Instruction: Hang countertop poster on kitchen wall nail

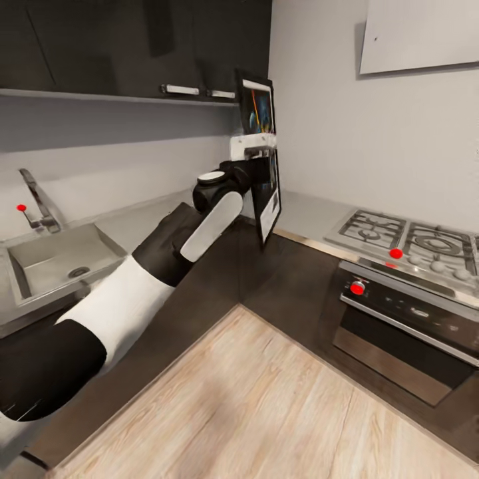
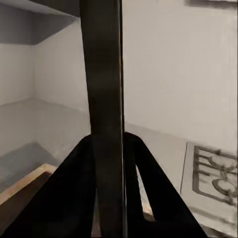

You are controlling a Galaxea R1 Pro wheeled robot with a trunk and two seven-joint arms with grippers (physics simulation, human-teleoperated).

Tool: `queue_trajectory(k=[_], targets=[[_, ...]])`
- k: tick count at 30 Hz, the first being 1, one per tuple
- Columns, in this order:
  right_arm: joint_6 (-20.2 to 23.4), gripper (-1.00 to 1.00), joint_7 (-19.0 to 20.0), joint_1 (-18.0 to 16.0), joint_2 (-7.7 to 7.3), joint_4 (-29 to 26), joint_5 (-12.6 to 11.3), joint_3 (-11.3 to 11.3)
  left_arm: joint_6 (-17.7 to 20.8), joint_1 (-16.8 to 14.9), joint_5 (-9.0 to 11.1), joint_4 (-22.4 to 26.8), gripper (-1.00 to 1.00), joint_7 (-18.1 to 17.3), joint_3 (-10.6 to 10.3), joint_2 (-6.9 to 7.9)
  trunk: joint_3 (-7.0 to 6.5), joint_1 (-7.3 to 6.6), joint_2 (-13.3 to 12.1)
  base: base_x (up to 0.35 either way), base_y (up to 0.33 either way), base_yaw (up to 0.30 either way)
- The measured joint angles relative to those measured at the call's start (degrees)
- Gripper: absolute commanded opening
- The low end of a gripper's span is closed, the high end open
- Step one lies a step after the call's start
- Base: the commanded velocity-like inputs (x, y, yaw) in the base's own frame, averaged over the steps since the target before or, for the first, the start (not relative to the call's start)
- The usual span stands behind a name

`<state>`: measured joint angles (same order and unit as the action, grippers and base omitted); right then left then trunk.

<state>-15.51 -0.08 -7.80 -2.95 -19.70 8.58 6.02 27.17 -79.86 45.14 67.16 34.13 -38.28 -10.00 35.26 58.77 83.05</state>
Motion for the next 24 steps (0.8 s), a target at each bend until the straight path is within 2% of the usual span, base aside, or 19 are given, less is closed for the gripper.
queue_trajectory(k=[1,2,5,7,9,10,11,12,13,14,15,16,17,19,20,21,22,23,24], targets=[[0.0,1.0,0.0,0.0,0.0,0.0,0.0,0.0,0.0,0.0,3.4,2.0,-1.0,0.0,-2.3,0.0,0.0,0.0,0.0,-0.315,0.0,0.0],[0.0,1.0,0.0,0.0,0.0,0.0,0.0,0.0,0.2,0.0,4.2,2.7,-1.0,0.0,-2.9,0.0,0.0,0.0,0.0,-0.219,0.0,0.0],[0.0,1.0,0.0,0.0,-0.02,-0.1,0.0,0.0,0.7,0.0,11.9,7.2,-1.0,-0.5,-6.2,0.0,0.0,-0.03,0.0,-0.1,0.0,0.0],[0.0,1.0,0.0,0.0,-0.11,-0.2,0.0,-0.1,1.2,0.0,14.3,8.7,-1.0,-1.2,-7.6,1.34,0.0,-0.03,0.0,-0.047,0.0,0.0],[0.0,1.0,0.0,0.0,-0.43,-0.3,0.0,-0.2,1.7,0.0,18.8,12.3,-1.0,-5.7,-9.8,6.47,0.0,-0.03,0.0,-0.021,0.0,0.0],[0.0,1.0,0.0,0.0,-0.5,-0.4,0.0,-0.3,1.7,0.0,19.8,13.1,-1.0,-7.3,-10.1,8.0,0.0,-0.03,0.0,-0.01,0.0,0.0],[0.0,1.0,0.0,0.0,-0.64,-0.5,-0.1,-0.3,1.8,0.0,22.3,14.9,-1.0,-13.0,-10.7,12.46,0.0,-0.03,0.0,-0.008,0.0,0.0],[-0.1,1.0,0.0,0.0,-0.68,-0.5,-0.1,-0.4,1.8,0.0,22.9,15.2,-1.0,-15.3,-10.9,14.32,0.0,-0.03,0.0,-0.004,0.0,0.0],[-0.1,1.0,0.0,0.0,-0.76,-0.6,-0.1,-0.5,1.7,0.1,24.6,16.0,-1.0,-22.3,-11.2,18.41,0.0,-0.03,0.0,-0.003,0.0,0.0],[-0.2,1.0,0.1,0.0,-1.0,-0.6,-0.2,-0.5,1.7,0.4,25.1,16.3,-1.0,-27.5,-11.3,21.34,0.0,-0.03,0.0,-0.002,0.0,0.0],[-0.3,1.0,0.1,0.0,-1.25,-0.6,-0.2,-0.5,1.6,0.7,25.5,16.4,-1.0,-30.1,-11.4,22.77,0.0,-0.03,0.0,-0.001,0.0,0.0],[-1.7,1.0,0.2,0.0,-2.16,-0.6,-0.4,-0.6,1.3,1.9,26.3,16.5,-1.0,-37.6,-11.5,26.61,0.01,-0.03,0.0,0.0,0.0,0.0],[-2.3,1.0,0.2,0.0,-2.4,-0.6,-0.4,-0.6,1.2,2.3,26.3,16.5,-1.0,-40.3,-11.5,28.11,0.0,-0.03,0.0,0.0,0.0,0.0],[-5.2,1.0,0.6,0.0,-3.13,-0.6,-0.5,-0.6,-0.3,3.8,26.3,16.4,-1.0,-50.4,-11.6,32.98,0.0,-0.03,0.0,0.0,0.0,0.0],[-5.8,1.0,1.0,0.0,-3.32,-0.6,-0.5,-0.6,-0.8,4.0,26.4,16.3,-1.0,-51.9,-11.6,33.91,0.0,-0.03,0.0,0.0,0.0,0.0],[-7.1,1.0,2.2,0.0,-3.81,-0.6,-0.5,-0.6,-1.6,4.6,26.3,16.3,-1.0,-54.2,-11.7,35.46,0.0,-0.03,0.0,0.0,0.0,0.0],[-9.1,1.0,5.3,0.0,-4.99,-0.6,-0.6,-0.7,-2.8,6.0,26.1,16.2,-1.0,-57.0,-11.8,37.72,0.0,-0.03,0.0,0.0,0.0,0.0],[-10.4,1.0,8.3,0.0,-6.29,-0.7,-0.9,-0.9,-3.6,7.1,26.2,16.2,-1.0,-59.1,-11.9,39.1,0.0,-0.03,0.0,0.0,0.0,0.0],[-11.9,1.0,16.9,0.0,-9.34,-1.3,-3.7,-2.5,-5.8,9.7,26.1,16.2,-1.0,-63.2,-12.0,41.18,0.01,-0.03,0.0,0.0,0.0,0.0]])
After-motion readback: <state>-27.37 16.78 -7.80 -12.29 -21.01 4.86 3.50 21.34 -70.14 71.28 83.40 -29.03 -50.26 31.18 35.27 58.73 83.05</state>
